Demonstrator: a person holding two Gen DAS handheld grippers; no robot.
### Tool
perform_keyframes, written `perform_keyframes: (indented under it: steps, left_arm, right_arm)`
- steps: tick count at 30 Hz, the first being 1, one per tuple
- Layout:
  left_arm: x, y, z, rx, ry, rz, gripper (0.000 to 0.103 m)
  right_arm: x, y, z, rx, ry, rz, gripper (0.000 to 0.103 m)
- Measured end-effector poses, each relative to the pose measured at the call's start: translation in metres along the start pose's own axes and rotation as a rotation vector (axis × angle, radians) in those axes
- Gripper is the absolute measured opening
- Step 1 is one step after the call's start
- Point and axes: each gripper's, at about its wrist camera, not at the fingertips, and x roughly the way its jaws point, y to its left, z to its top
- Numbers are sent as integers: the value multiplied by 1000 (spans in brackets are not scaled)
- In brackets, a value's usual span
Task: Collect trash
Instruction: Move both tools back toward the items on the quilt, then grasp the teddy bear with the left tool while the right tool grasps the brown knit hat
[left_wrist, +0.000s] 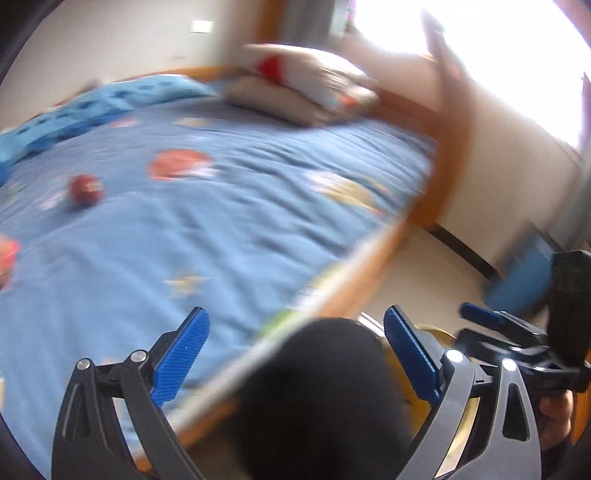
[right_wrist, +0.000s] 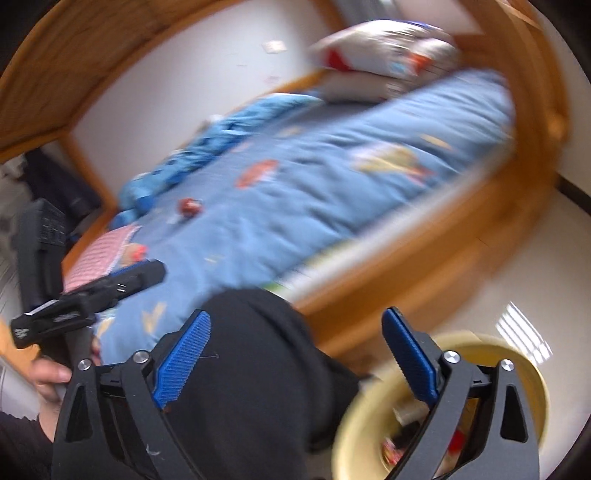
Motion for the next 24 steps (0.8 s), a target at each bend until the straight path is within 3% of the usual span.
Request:
perform_keyframes:
  steps: [5,9,16,21,24]
  left_arm:
    - [-26,79,4,-101,-62,276,99]
    - [-44,146,7,-174,-82,452,99]
    - [-62,238,16,-315,-99,563,99]
    - [-45,307,25,-478,-76,596,99]
    - [-26,333,33,-519,-55,609,99]
  right_arm:
    - [56,69,39,-103,-11,197,94]
    - [99,124,61,-237,-2,244,94]
    - [171,193,88,-343,19,260,94]
    - [218,223,105,-357,6,233,94]
    - [249,234,112,-341,33,238,94]
